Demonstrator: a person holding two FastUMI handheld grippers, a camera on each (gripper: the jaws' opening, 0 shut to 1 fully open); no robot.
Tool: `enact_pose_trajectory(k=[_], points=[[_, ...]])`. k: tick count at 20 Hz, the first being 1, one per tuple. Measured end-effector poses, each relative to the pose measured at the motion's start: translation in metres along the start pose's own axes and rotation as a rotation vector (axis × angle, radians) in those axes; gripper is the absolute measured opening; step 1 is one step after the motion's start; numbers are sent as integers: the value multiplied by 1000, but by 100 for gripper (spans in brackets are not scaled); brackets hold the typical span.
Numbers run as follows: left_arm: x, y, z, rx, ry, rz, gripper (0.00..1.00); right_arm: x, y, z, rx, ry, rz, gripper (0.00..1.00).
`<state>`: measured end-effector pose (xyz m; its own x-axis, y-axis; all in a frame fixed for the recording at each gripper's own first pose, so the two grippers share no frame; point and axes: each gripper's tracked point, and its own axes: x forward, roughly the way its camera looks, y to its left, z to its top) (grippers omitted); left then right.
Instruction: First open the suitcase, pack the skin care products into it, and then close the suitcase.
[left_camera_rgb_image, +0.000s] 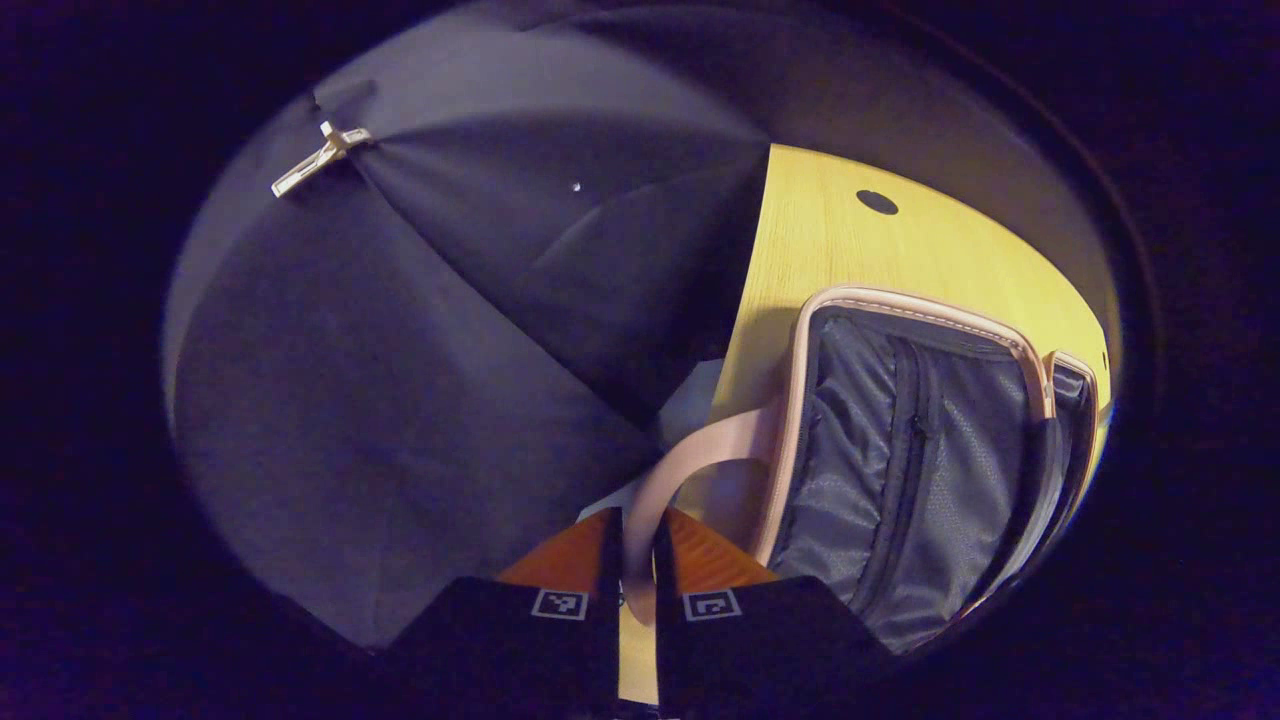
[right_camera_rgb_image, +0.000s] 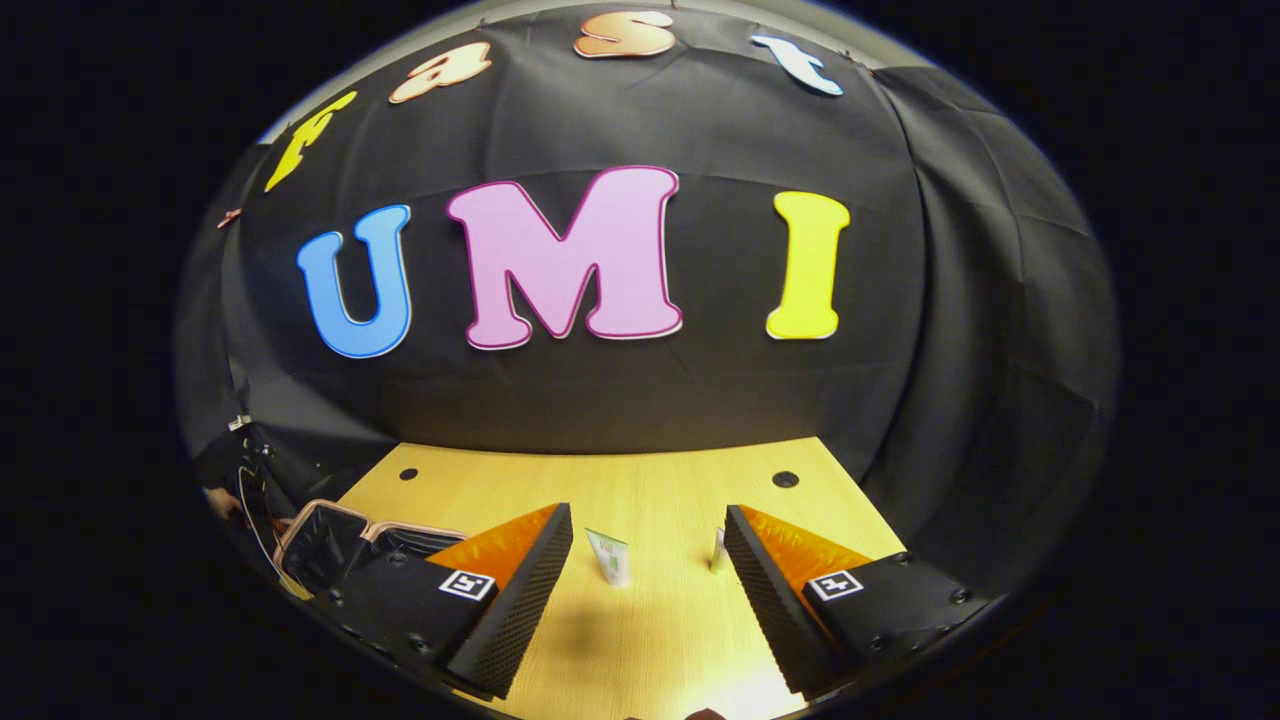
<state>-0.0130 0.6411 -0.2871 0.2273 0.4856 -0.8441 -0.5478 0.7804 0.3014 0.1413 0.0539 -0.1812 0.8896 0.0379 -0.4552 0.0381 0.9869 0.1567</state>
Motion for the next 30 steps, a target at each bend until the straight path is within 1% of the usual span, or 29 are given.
enact_pose_trajectory(k=[1,2,3,4,5,6,7,9,10,11,13,14,17,18,20,22,24,25,28,30], points=[[0,-5,2,-7,-12,-40,26,0,-5,-3,13,11,-16,97],[-4,1,5,3,-34,-15,32,0,-9,-5,22,15,-29,97],[-12,4,13,9,-73,-29,62,2,-11,-5,26,15,-39,97],[-19,1,21,17,-127,-39,66,3,-14,-8,19,16,-49,97],[-36,-4,34,25,-195,-51,79,4,-19,-8,5,12,-59,97],[-59,-17,50,34,-275,-85,84,2,-25,-6,-12,4,-67,97],[-87,-37,63,42,-354,-124,85,3,-29,-5,-26,-2,-71,97],[-142,-96,81,79,-483,-236,86,8,-36,-5,-36,-6,-77,97],[-163,-132,83,109,-528,-296,87,10,-38,-5,-38,-6,-75,97],[-187,-167,83,146,-573,-359,90,11,-42,-5,-45,-8,-72,97],[-235,-237,80,214,-649,-454,93,17,-48,-8,-61,-9,-54,97],[-256,-273,75,241,-672,-508,95,20,-50,-11,-67,-1,-40,97],[-305,-392,49,316,-694,-662,96,24,-58,-15,-61,3,-1,97],[-319,-426,36,343,-689,-705,96,24,-61,-17,-53,9,12,97],[-330,-488,7,413,-640,-786,96,22,-62,-22,-71,12,46,97],[-327,-534,-11,490,-583,-824,96,19,-66,-28,-112,17,75,97],[-311,-571,-19,562,-532,-831,96,16,-66,-33,-121,27,119,97],[-304,-582,-19,593,-504,-833,96,15,-67,-37,-119,36,139,97],[-280,-616,-10,634,-419,-820,96,16,-75,-48,-110,64,173,97],[-258,-634,0,645,-371,-785,96,17,-83,-55,-104,80,187,97]])
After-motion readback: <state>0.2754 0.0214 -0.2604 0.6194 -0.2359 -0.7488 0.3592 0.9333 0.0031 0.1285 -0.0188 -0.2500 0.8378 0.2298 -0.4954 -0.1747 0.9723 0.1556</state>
